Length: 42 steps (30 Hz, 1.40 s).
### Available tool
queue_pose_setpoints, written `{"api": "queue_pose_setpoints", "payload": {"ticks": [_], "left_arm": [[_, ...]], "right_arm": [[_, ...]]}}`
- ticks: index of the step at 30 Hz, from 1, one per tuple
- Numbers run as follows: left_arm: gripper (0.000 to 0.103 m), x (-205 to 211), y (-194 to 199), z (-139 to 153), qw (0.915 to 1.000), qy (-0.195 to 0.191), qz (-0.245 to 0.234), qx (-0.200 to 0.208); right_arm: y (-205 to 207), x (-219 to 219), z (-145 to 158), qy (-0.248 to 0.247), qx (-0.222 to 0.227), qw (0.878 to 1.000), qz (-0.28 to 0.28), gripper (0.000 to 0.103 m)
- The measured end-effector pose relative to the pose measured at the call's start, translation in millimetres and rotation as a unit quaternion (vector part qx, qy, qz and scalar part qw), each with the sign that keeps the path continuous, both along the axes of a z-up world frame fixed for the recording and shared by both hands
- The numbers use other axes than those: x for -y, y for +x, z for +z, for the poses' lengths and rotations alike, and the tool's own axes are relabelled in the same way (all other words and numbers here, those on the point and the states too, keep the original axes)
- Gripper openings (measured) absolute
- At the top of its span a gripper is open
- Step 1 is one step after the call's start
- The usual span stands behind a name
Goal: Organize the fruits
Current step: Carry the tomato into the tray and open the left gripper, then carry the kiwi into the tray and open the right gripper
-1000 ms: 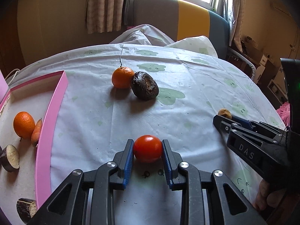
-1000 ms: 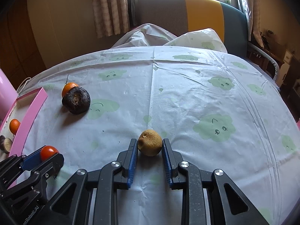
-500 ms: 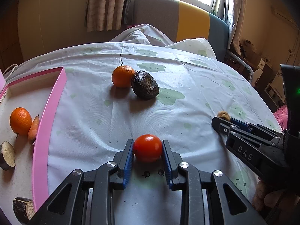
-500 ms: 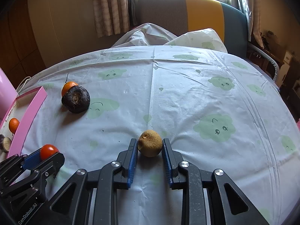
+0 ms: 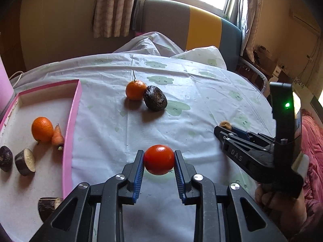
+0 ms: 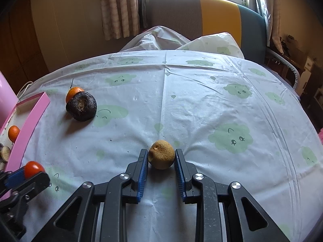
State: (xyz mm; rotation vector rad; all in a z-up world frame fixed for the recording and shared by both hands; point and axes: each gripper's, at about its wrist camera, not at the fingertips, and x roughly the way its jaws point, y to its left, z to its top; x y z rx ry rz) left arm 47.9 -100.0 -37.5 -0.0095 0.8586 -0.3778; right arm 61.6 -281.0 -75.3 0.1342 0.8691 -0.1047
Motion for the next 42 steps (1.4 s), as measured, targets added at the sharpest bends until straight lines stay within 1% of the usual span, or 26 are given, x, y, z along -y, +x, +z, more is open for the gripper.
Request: {"api": "queue_pose_setpoints", "payload": {"ticks": [5, 8, 14, 21, 23, 27, 31, 32, 33, 34, 37, 39, 42], "left_arm": [[0.029, -19.3, -12.6, 28.6, 0.9995, 0.001, 0.009, 0.032], [0.029, -34.7, -15.9, 38.9, 0.9987, 0.008, 0.023, 0.045], [0.029, -73.5, -12.1, 45.0, 0.9966, 0.008, 0.068, 0.046], [0.029, -129.5, 3.1, 43.1, 0.9915, 0.004, 0.125, 0.034], [0.029, -148.0, 13.7, 38.6, 0.9898, -0.004, 0.141, 0.020], [0.029, -177.5, 37.1, 29.1, 0.9861, -0.008, 0.166, 0.000], [0.030, -187.5, 60.2, 15.4, 0.9849, 0.005, 0.172, -0.021], [0.031, -188.2, 63.1, 12.5, 0.9848, 0.006, 0.172, -0.025], [0.035, -189.4, 64.6, 10.7, 0.9835, 0.012, 0.178, -0.028], [0.037, -190.0, 65.0, 9.1, 0.9824, 0.016, 0.184, -0.029], [0.038, -191.4, 59.3, 8.7, 0.9802, 0.014, 0.195, -0.033], [0.038, -192.4, 52.7, 10.7, 0.9787, 0.017, 0.203, -0.026], [0.038, -188.5, 37.3, 12.7, 0.9788, 0.024, 0.203, -0.016]], "right_arm": [[-0.2, -1.3, 0.0, -0.005, 0.000, 1.000, 0.000, 0.027], [-0.1, -1.3, 0.0, -0.005, 0.000, 1.000, 0.000, 0.027], [0.1, -1.0, -0.2, -0.005, 0.000, 1.000, 0.001, 0.027], [0.2, -2.1, 0.4, -0.012, -0.001, 1.000, 0.001, 0.027], [0.1, -2.3, 0.5, -0.013, -0.001, 1.000, 0.001, 0.027], [0.1, -2.4, 0.5, -0.013, -0.001, 1.000, 0.001, 0.027], [0.0, -2.5, 0.5, -0.012, -0.001, 1.000, 0.001, 0.027], [0.0, -2.5, 0.5, -0.012, -0.001, 1.000, 0.001, 0.027], [0.0, -2.4, 0.5, -0.012, -0.001, 1.000, 0.001, 0.027], [0.0, -2.5, 0.5, -0.013, -0.001, 1.000, 0.001, 0.027], [-0.1, -2.6, 0.5, -0.012, -0.001, 1.000, 0.001, 0.027], [0.2, -3.1, 0.5, -0.012, -0.001, 1.000, 0.001, 0.027], [0.2, -3.4, 0.6, -0.013, -0.001, 1.000, 0.001, 0.027]]}}
